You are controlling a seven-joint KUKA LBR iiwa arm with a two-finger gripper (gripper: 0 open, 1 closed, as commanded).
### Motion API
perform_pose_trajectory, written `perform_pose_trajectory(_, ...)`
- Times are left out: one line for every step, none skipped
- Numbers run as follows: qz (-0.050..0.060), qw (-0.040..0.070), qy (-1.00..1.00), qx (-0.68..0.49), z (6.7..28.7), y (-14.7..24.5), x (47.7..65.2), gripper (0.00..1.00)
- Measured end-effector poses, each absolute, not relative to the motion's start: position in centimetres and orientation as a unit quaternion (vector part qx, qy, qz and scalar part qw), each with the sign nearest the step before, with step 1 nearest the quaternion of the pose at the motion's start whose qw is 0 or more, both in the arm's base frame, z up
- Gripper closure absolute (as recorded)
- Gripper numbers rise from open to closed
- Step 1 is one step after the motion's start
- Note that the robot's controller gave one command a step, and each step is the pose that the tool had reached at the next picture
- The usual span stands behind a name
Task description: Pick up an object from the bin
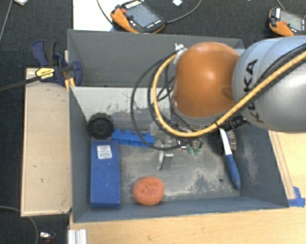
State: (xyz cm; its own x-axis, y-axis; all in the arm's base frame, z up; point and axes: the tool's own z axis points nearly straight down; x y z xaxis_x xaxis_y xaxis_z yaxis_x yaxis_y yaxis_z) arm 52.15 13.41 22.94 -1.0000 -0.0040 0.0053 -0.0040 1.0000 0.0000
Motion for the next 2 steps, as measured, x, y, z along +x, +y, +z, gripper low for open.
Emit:
perform_pose_trajectory(-0.001, -0.001, -1.000, -0.002, 23.4, 13.3, 52.3, 0.00)
perform_pose_trajectory(-0.002, -0.004, -1.000, 0.008, 7.4, 16.0, 58.6, 0.00)
